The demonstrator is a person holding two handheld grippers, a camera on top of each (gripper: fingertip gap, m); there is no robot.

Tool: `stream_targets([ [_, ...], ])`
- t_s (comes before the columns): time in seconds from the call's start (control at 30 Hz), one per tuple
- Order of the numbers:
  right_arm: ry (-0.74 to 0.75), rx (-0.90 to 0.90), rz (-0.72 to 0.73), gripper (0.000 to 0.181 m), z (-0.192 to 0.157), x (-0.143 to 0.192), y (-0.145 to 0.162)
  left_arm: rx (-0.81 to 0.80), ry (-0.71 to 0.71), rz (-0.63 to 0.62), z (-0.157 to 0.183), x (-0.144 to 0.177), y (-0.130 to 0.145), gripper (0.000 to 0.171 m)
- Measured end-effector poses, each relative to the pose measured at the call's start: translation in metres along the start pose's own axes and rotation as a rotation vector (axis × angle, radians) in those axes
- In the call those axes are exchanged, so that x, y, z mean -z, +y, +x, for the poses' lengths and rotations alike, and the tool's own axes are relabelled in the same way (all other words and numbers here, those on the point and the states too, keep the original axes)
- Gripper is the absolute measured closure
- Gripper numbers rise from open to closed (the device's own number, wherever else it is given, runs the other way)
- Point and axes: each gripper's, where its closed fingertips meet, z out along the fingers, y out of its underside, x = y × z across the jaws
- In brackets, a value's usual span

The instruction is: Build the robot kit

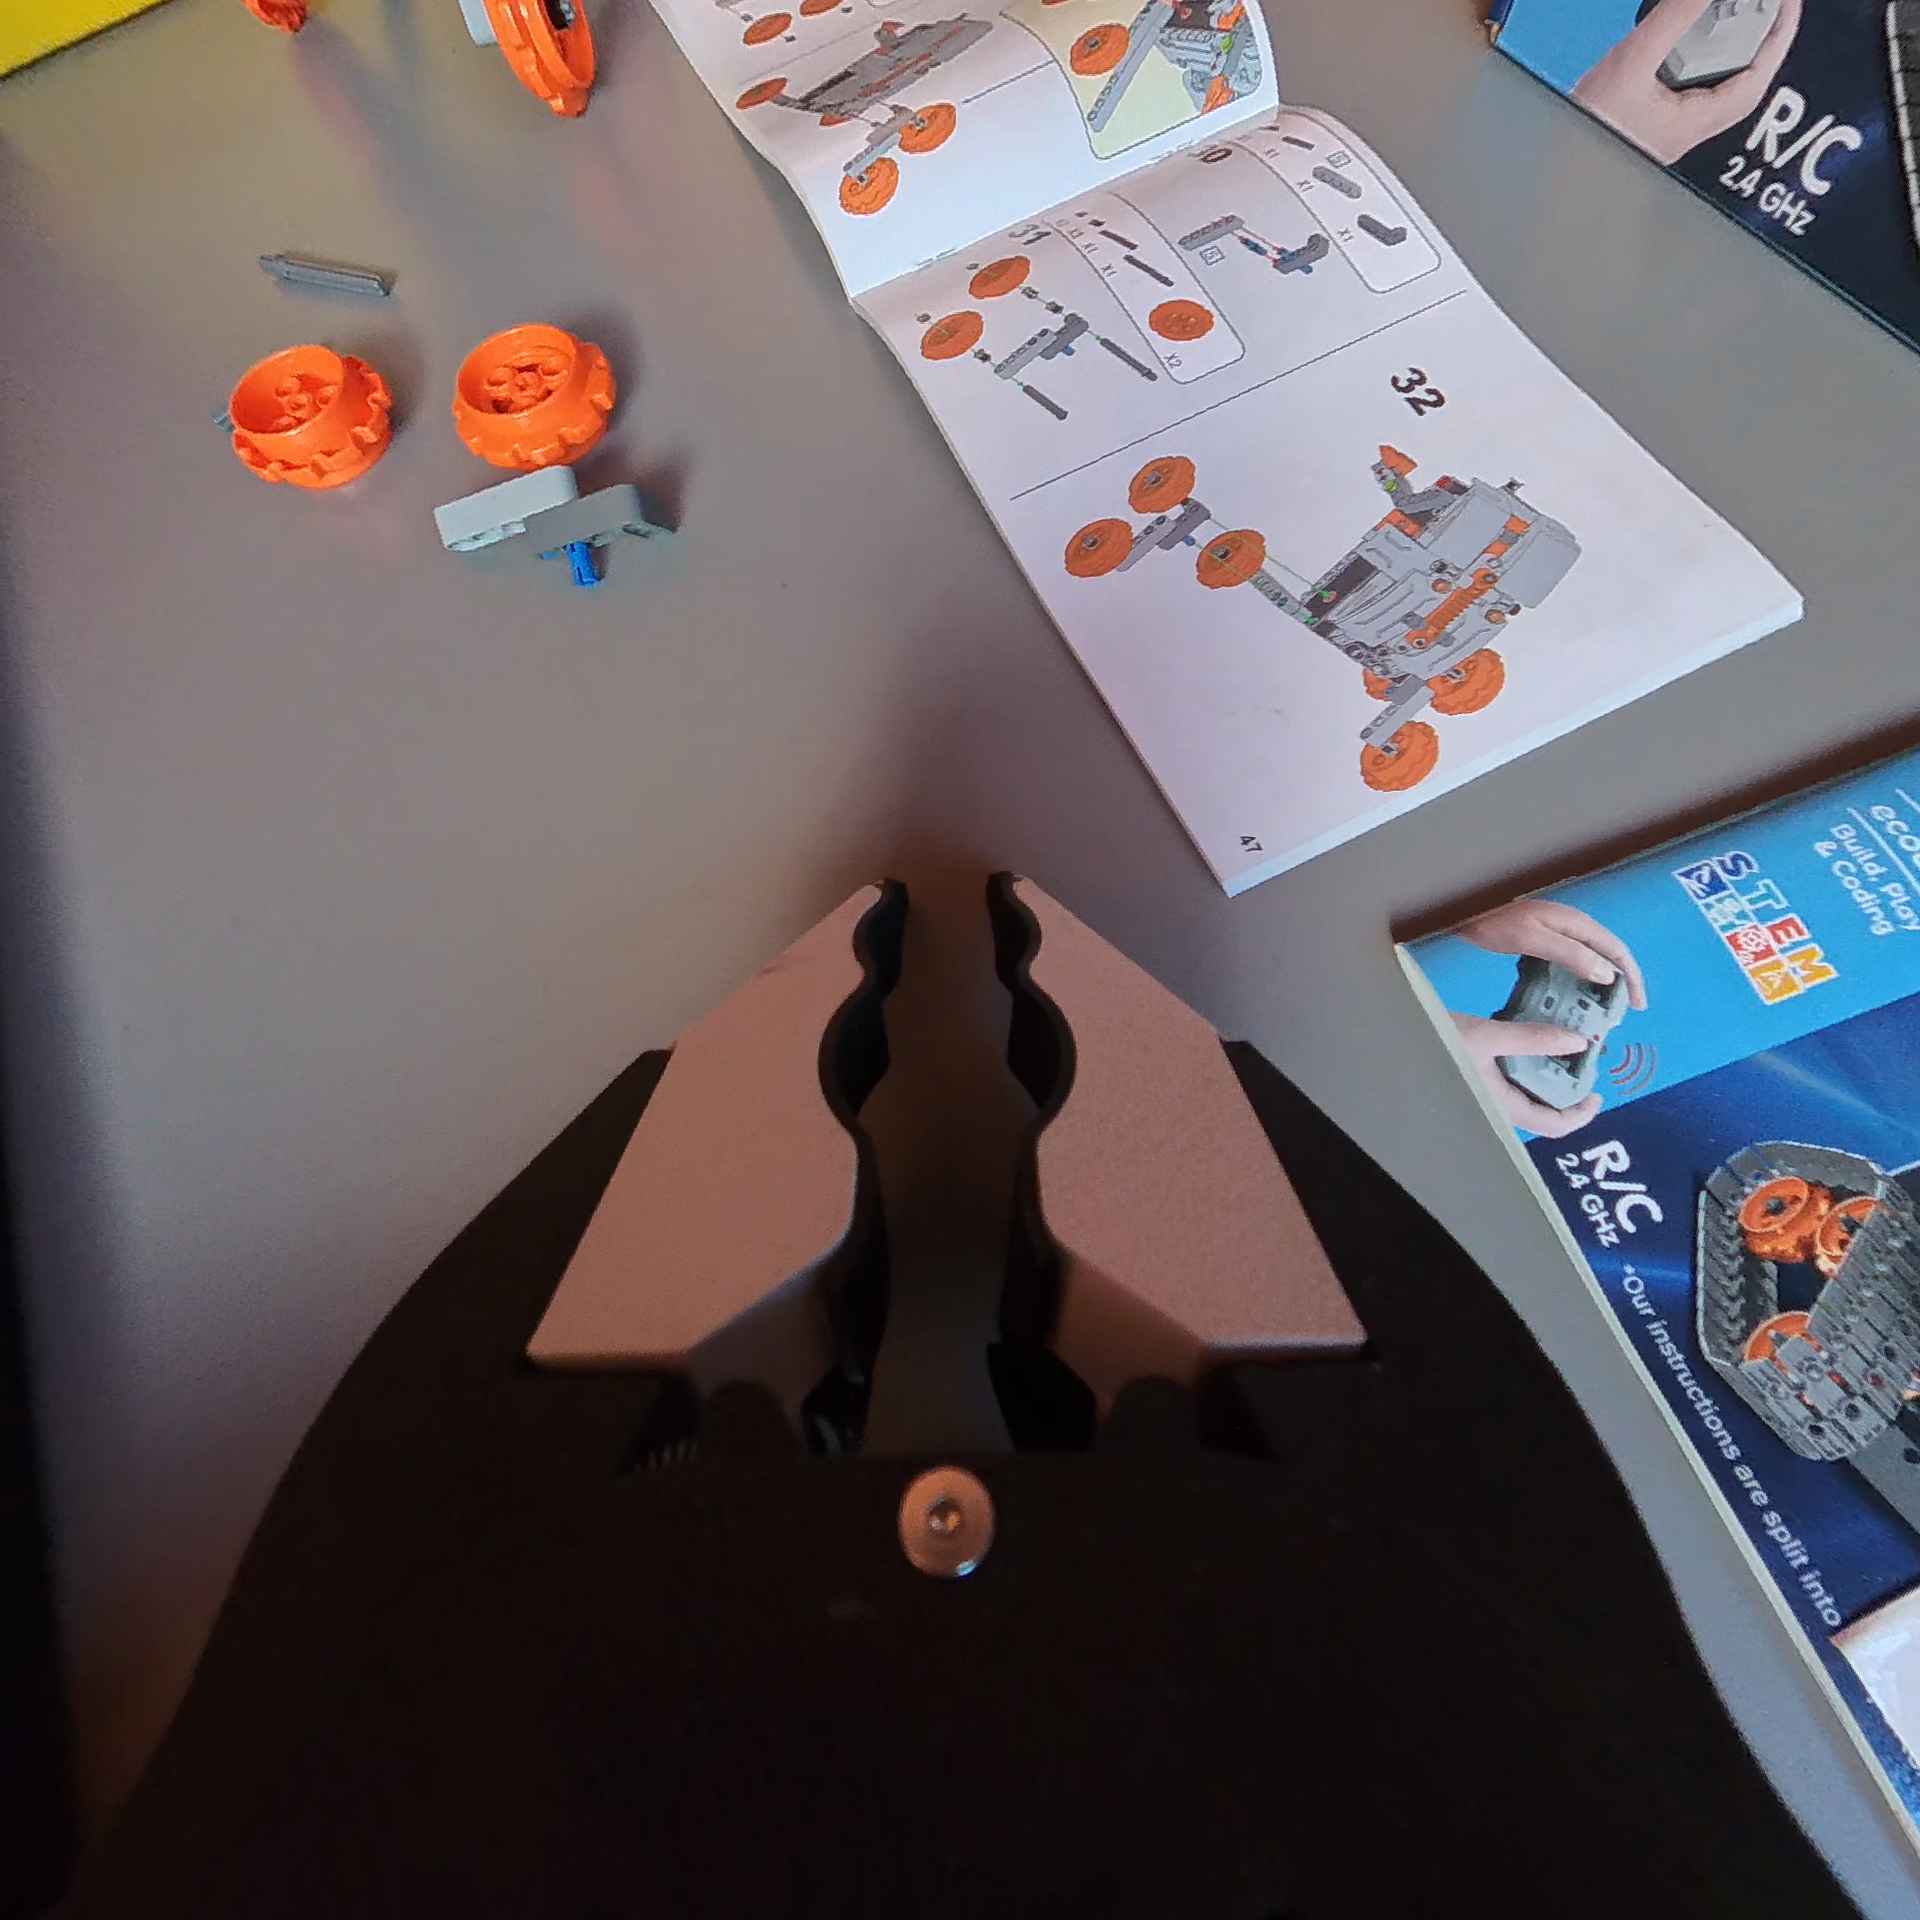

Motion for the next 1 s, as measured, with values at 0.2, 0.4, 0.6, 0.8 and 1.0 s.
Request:
stream_targets([
  [0.2, -0.004, -0.008, 0.002, 0.164, 0.0, 0.0, 0.0, 0.05, -0.057, -0.014, -0.018, 0.015, 0.012, 0.171],
  [0.4, -0.009, -0.017, 0.004, 0.165, 0.001, 0.0, 0.0, 0.093, 0.084, 0.081, -0.001, 0.031, -0.004, 0.154],
  [0.6, -0.008, -0.019, 0.004, 0.165, 0.001, 0.0, 0.0, 0.054, 0.121, 0.05, 0.012, 0.029, -0.009, 0.144],
  [0.8, -0.008, -0.029, 0.006, 0.165, 0.002, 0.0, -0.001, 0.001, 0.134, 0.019, 0.028, 0.025, -0.001, 0.144],
  [1.0, -0.012, -0.025, 0.005, 0.165, 0.001, 0.0, -0.001, 0.024, 0.222, 0.044, 0.049, 0.031, -0.001, 0.142],
])
